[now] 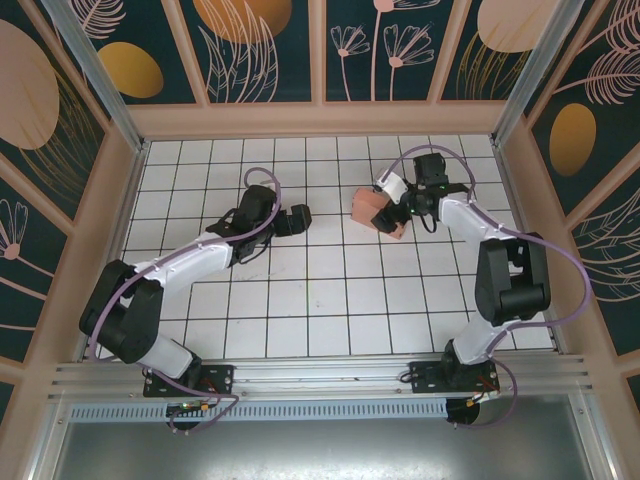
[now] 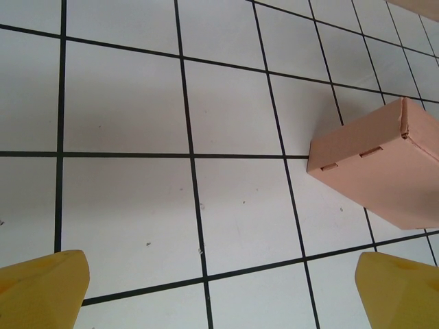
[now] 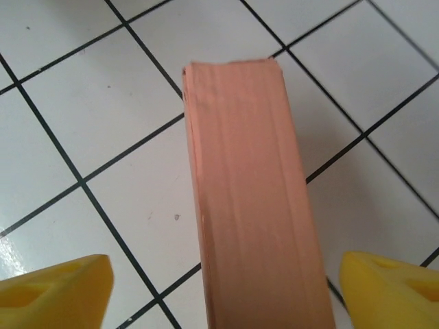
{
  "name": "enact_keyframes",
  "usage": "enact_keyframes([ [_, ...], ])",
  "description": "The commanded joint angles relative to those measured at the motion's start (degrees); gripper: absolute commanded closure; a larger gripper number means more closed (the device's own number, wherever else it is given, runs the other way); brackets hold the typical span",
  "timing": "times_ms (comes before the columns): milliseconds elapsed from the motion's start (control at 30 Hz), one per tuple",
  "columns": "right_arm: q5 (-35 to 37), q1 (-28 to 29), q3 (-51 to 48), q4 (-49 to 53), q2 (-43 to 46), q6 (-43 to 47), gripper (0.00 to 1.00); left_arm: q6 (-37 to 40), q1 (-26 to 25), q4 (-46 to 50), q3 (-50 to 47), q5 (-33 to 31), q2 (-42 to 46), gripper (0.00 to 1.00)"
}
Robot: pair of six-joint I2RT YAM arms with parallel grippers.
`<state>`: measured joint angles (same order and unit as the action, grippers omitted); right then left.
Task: Fold the paper box
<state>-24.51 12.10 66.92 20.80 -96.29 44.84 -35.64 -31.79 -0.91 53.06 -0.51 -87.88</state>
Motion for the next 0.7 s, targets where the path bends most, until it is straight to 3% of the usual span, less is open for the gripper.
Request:
enact_keyframes([
  [0, -0.7, 0.5, 2.17, 4.05, -0.34, 1.82, 0.25, 1.19, 0.33, 1.15, 1.3, 0.21, -0.81, 0.01],
  [100, -0.53, 1.28, 2.09, 4.86, 0.02, 2.32, 0.39, 1.18, 0.33, 1.17, 1.15, 0.08, -0.99, 0.01],
  [267, 4.25, 3.44, 0.39, 2.72, 1.83, 1.99, 0.51, 1.34, 0.35, 1.17, 1.15, 0.1, -1.05, 0.01],
  [433, 9.2, 6.09, -1.9, -1.22, 4.92, 1.67, 0.58, 1.71, 0.35, 1.39, 1.24, -0.4, -0.81, 0.01],
  [667, 18.71, 11.53, -6.43, -12.52, 8.25, 0.96, 0.6, 1.71, 0.36, 1.08, 0.72, -1.22, -0.08, 0.01],
])
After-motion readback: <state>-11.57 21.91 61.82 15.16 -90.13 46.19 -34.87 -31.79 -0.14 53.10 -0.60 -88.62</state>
